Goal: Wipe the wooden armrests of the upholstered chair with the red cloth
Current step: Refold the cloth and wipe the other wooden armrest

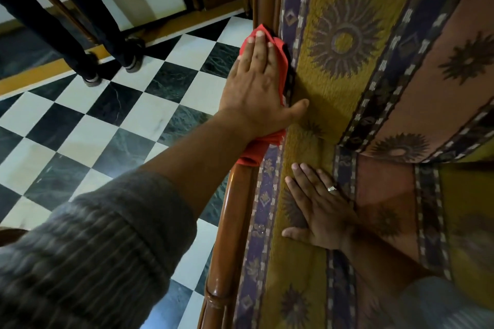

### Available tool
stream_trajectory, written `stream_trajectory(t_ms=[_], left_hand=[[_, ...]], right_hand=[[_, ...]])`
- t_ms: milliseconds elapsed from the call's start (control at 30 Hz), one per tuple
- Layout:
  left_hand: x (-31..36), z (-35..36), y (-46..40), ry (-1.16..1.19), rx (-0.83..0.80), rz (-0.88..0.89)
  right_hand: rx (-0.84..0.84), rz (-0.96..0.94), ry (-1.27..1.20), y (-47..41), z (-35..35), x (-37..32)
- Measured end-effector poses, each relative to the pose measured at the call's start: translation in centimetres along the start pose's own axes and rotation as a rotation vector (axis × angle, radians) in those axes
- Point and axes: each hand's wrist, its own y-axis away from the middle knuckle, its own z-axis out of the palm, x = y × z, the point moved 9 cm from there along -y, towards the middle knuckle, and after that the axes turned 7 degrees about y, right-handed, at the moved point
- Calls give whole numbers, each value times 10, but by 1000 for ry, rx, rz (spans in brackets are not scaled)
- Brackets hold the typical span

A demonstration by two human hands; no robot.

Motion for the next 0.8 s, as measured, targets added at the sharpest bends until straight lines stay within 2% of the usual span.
stream_trajectory(t_ms=[300,533,733,800], left_hand=[[2,2,4,-24,-85,28],[11,9,57,-27,-92,60],[0,6,8,5,-114,-17],[-7,5,0,-25,-71,-79]], right_hand=[[-45,13,42,1,-3,-1],[-35,3,5,1,-6,0],[-7,19,-18,1,-3,1],[0,15,-3,0,-4,0]])
